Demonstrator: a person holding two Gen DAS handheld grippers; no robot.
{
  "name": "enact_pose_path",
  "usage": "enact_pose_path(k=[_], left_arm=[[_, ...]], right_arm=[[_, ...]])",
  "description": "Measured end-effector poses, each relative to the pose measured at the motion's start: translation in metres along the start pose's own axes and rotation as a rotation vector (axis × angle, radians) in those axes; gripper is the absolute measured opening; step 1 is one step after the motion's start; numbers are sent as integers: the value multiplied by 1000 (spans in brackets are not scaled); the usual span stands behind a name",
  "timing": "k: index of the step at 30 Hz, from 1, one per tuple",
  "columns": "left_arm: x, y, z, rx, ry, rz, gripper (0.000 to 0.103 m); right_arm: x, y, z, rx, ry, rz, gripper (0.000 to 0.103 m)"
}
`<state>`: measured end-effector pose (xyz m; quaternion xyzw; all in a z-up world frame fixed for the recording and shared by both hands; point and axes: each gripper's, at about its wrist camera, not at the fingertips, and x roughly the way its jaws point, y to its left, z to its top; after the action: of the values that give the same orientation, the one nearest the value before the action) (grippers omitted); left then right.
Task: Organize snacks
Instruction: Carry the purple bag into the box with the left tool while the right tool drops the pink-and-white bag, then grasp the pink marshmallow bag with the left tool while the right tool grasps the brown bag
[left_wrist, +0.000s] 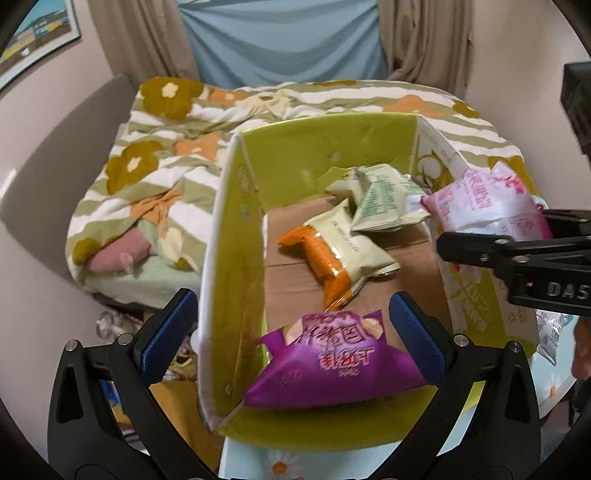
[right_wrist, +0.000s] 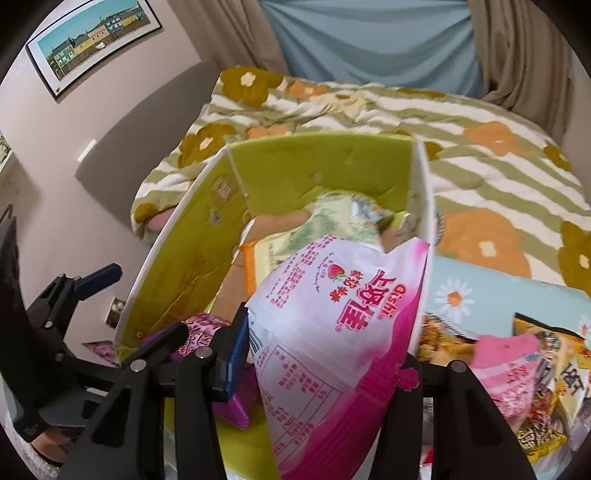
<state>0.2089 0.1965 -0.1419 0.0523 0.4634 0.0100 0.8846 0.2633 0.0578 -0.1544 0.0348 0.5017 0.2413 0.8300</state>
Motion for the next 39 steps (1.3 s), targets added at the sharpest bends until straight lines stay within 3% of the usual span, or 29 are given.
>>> enact_pose_path(k=[7,8,10,11,12,24,32,39], left_arm=[[-2,13,-5,-44,11,20,103],[-2,14,-6,-46,12,23,103],[-1,14,-7,-49,12,29,103],[-1,15,-8,-49,11,34,103],[-1,14,-9,-49,9,41,103],[-15,10,-7,-44,-19,29,103],[-40,-5,6,2,-77,-56,103],[-56,-41,14,63,-118,-149,103]], right_arm=[[26,9,3,-19,59,39,47],[27,9,2,-12,59,43,53],[27,8,1,1,46,48,78],[26,7,0,6,38,46,100],[24,6,-1,8,29,43,103],[-13,2,-10,18,-69,38,103],[-69,14,-18,8,-157,-17,103],[-121,-4,-37,95,-248,-82,103]])
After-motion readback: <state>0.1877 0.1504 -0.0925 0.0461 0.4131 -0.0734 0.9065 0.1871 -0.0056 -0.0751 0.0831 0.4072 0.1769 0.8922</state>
